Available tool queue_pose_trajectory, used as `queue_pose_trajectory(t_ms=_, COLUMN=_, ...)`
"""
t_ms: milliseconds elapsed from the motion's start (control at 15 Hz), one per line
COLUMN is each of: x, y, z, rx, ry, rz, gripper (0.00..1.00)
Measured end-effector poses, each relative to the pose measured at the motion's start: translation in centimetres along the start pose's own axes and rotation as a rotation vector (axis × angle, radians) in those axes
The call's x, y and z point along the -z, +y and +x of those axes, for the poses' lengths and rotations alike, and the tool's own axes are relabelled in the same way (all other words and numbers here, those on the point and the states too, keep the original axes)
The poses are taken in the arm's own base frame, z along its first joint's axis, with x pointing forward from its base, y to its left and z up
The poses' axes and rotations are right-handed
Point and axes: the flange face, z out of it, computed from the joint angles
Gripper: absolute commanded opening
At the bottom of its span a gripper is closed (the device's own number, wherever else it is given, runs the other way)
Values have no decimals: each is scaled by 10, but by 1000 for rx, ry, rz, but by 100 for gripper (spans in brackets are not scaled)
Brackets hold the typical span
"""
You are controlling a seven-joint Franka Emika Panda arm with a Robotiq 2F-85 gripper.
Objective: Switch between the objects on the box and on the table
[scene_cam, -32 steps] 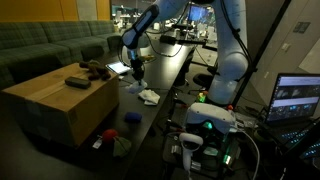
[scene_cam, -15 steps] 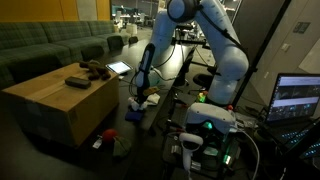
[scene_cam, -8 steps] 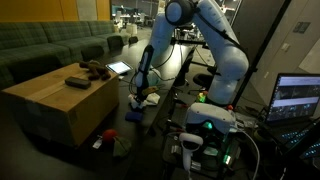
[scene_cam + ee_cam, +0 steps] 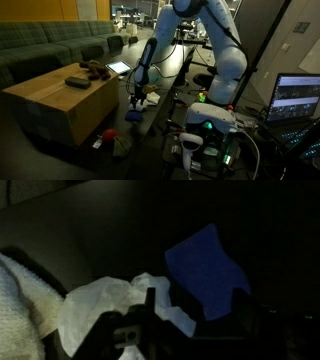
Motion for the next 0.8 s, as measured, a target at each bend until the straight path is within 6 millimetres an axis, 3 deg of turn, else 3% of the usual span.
queue_pose_trajectory(t_ms=333, x=15, y=-35, z=-18, rx=167, ry=-33, rz=96, gripper=100)
queue_pose_trajectory(t_ms=800, x=-8, y=-52, z=-37, rx=346, ry=-95, rz=152, gripper=100)
